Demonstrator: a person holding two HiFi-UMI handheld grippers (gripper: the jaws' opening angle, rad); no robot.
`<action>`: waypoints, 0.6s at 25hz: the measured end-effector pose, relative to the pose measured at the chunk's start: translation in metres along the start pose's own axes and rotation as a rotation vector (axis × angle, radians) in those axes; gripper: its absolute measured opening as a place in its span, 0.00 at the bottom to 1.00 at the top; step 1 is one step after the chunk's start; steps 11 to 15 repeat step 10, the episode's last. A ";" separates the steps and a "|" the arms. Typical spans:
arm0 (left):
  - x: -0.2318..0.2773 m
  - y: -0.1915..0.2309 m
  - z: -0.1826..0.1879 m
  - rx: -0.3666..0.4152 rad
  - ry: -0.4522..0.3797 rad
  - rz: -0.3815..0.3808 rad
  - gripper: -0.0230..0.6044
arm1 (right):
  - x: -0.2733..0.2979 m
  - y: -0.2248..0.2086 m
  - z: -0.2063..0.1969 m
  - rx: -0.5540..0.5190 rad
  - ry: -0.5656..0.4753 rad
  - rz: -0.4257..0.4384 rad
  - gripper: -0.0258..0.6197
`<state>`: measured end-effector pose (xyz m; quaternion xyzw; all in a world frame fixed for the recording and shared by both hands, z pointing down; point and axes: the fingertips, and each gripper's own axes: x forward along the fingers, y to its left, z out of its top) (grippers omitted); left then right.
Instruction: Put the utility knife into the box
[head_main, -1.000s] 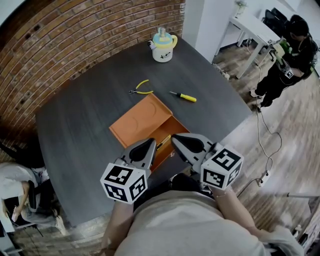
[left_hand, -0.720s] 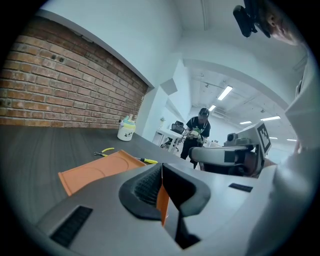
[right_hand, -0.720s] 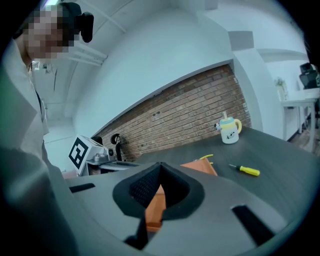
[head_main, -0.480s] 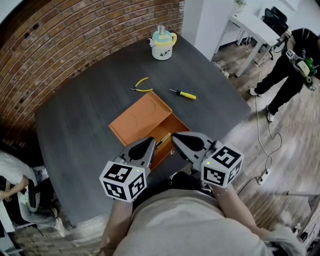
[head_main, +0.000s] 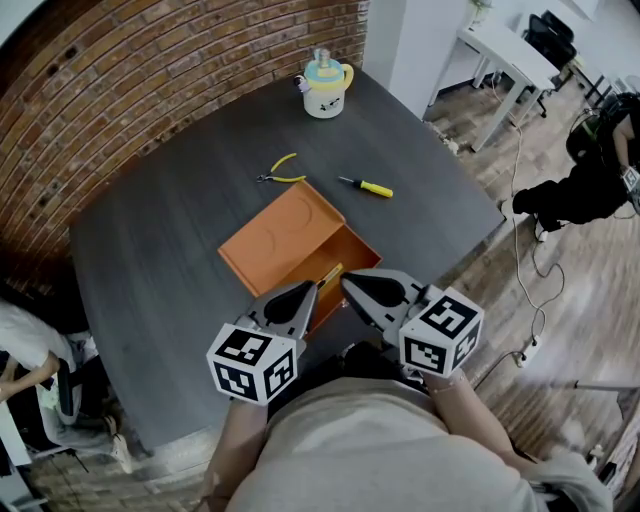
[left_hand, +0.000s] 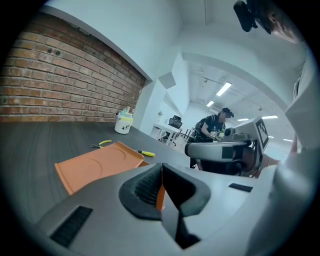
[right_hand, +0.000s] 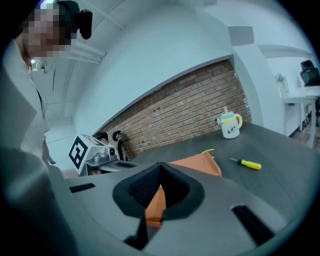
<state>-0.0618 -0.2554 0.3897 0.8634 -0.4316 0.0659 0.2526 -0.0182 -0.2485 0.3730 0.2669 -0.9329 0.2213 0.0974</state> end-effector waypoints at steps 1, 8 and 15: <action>0.000 0.000 0.000 -0.001 0.001 -0.001 0.08 | 0.000 -0.001 0.000 -0.002 0.002 -0.002 0.05; -0.001 -0.001 0.000 0.002 0.001 -0.005 0.08 | -0.002 -0.009 -0.002 0.007 0.004 -0.021 0.05; -0.002 0.000 -0.001 0.001 0.001 -0.004 0.08 | -0.003 -0.010 -0.003 0.011 0.003 -0.025 0.05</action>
